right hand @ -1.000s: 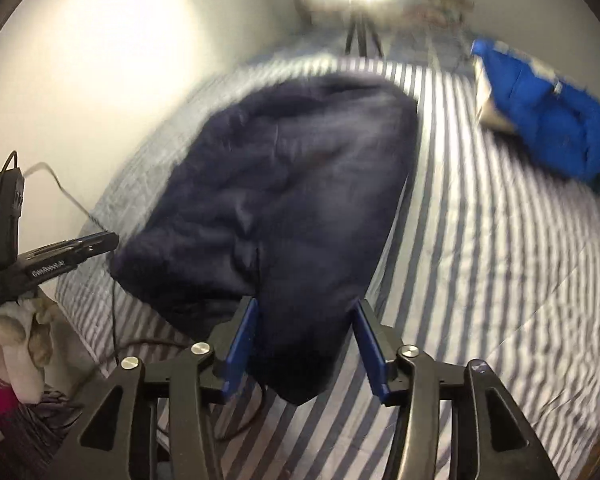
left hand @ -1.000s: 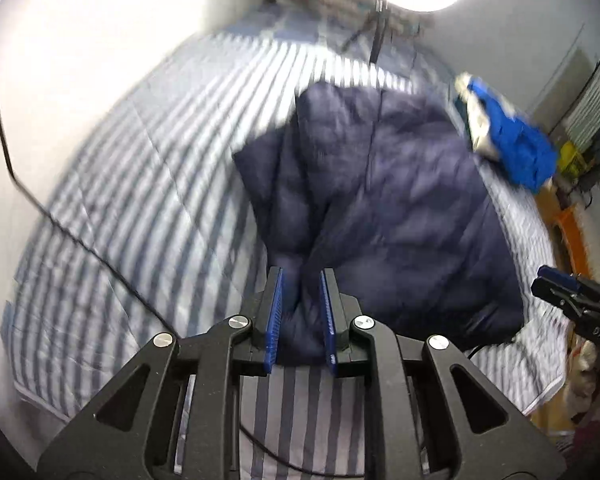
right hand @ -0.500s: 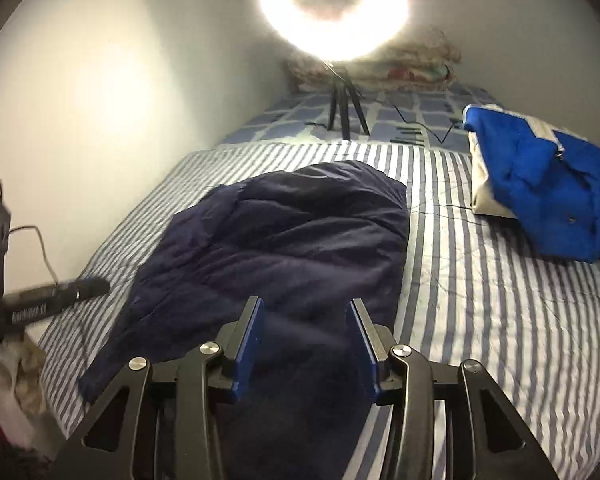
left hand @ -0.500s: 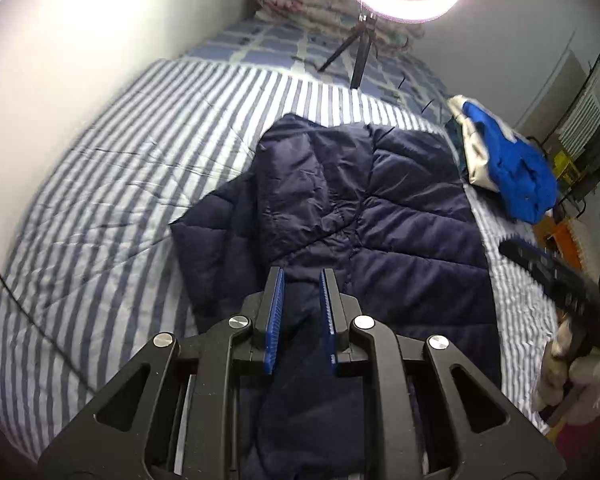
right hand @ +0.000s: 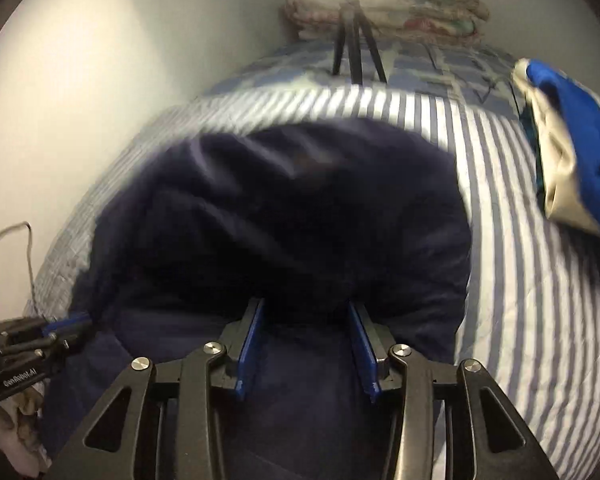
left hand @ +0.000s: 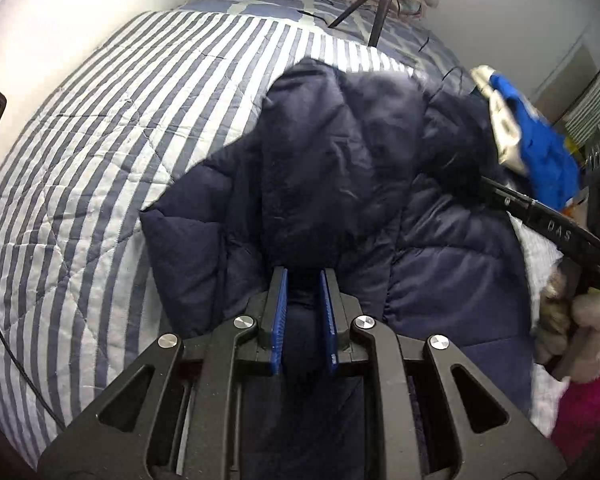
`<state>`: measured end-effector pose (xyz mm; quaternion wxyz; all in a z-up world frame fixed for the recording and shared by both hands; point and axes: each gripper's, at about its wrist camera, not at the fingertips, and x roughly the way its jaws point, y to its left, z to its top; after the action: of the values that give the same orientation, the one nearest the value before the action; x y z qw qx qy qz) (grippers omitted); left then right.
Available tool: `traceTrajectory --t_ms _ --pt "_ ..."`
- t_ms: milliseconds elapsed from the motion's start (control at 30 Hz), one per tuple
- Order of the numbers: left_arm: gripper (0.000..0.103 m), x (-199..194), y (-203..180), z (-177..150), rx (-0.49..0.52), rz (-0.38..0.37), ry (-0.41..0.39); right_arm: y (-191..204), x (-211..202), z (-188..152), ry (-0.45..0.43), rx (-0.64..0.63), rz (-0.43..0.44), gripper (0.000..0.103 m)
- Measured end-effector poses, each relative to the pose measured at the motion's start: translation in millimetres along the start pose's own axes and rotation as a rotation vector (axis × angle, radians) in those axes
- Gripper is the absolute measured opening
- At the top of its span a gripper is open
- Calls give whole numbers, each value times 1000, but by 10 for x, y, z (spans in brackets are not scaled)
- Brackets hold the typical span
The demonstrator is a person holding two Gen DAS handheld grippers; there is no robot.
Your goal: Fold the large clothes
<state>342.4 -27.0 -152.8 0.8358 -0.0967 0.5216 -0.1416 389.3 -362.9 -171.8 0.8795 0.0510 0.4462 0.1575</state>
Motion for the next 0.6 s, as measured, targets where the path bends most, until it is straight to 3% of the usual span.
traceTrajectory --t_ms 67,133,167,333,500,600 --pt "21 -188 139 113 -34 -14 -41 -64 -115 66 -45 56 34 44" --pt "62 -344 317 225 -92 -31 -82 -113 -231 86 -63 89 58 49" --pt "68 -431 472 266 -151 -62 -108 -120 -299 66 -70 86 58 50" --pt "72 -359 1034 265 -381 -251 -34 -137 -488 -248 -26 27 58 78" --pt "72 -45 1233 76 -502 -318 90 -240 -529 -434 39 81 91 84" --pt "72 51 1211 -19 -526 -317 123 -465 -547 -588 70 160 117 84"
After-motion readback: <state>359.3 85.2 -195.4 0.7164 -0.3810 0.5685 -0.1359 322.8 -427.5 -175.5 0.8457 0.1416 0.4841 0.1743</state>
